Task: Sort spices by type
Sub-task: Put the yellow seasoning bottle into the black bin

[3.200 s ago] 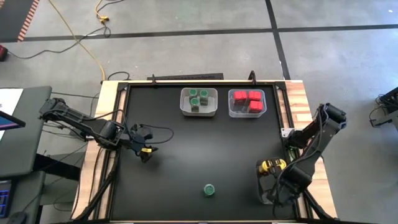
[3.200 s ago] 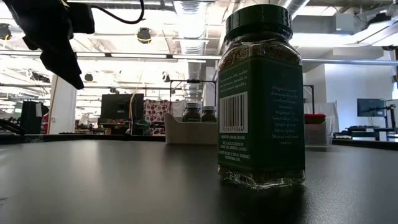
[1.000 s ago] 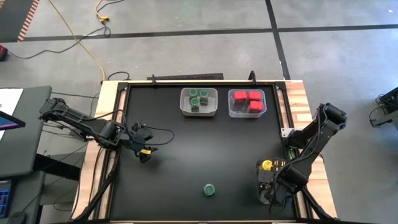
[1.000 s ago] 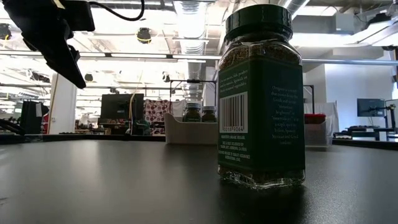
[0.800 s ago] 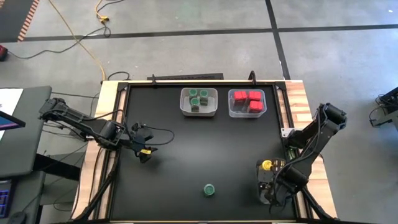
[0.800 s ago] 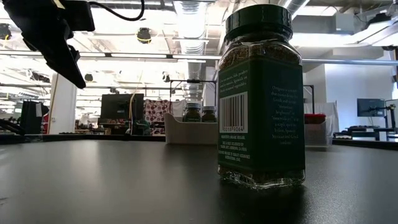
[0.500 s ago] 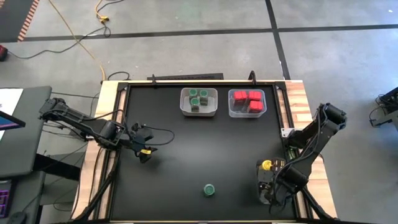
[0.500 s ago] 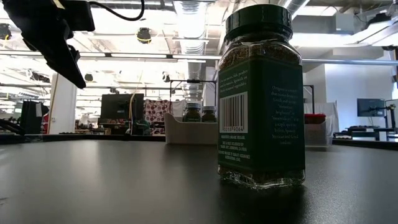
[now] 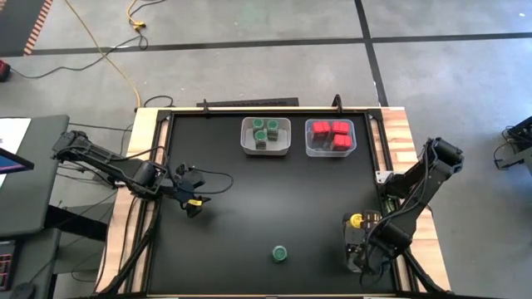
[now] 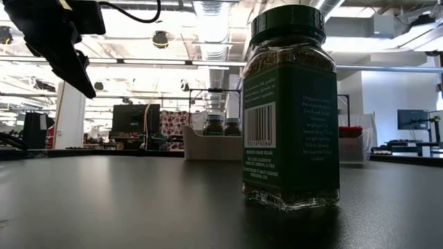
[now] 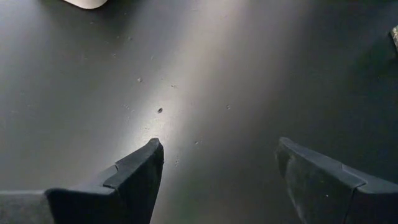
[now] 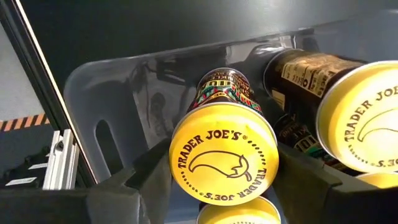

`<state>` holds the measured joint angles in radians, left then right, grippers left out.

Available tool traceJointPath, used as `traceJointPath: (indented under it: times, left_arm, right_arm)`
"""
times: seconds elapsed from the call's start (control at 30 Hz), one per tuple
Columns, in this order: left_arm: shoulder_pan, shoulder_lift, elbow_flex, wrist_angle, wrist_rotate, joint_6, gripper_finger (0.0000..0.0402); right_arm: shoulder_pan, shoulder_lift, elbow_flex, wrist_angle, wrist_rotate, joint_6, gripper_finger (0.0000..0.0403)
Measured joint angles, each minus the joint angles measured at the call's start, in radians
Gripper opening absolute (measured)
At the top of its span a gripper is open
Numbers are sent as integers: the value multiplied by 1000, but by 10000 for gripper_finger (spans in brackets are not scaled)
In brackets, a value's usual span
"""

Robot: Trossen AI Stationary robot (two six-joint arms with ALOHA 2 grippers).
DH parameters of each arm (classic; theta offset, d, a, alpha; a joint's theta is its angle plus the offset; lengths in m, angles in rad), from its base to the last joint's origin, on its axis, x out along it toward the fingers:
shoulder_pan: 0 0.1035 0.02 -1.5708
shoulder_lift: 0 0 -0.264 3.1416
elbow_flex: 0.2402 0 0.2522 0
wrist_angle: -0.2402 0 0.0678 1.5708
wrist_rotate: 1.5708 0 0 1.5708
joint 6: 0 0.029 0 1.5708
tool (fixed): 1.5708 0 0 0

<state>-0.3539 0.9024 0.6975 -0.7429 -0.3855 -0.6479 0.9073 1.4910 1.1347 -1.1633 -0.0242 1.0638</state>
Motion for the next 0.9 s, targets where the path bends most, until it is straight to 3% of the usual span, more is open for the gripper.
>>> traceJointPath:
  times: [0.9]
  left_arm:
    - [0, 0, 0, 0, 0, 0, 297]
  right_arm:
    - [0, 0, 1, 0, 0, 1, 256]
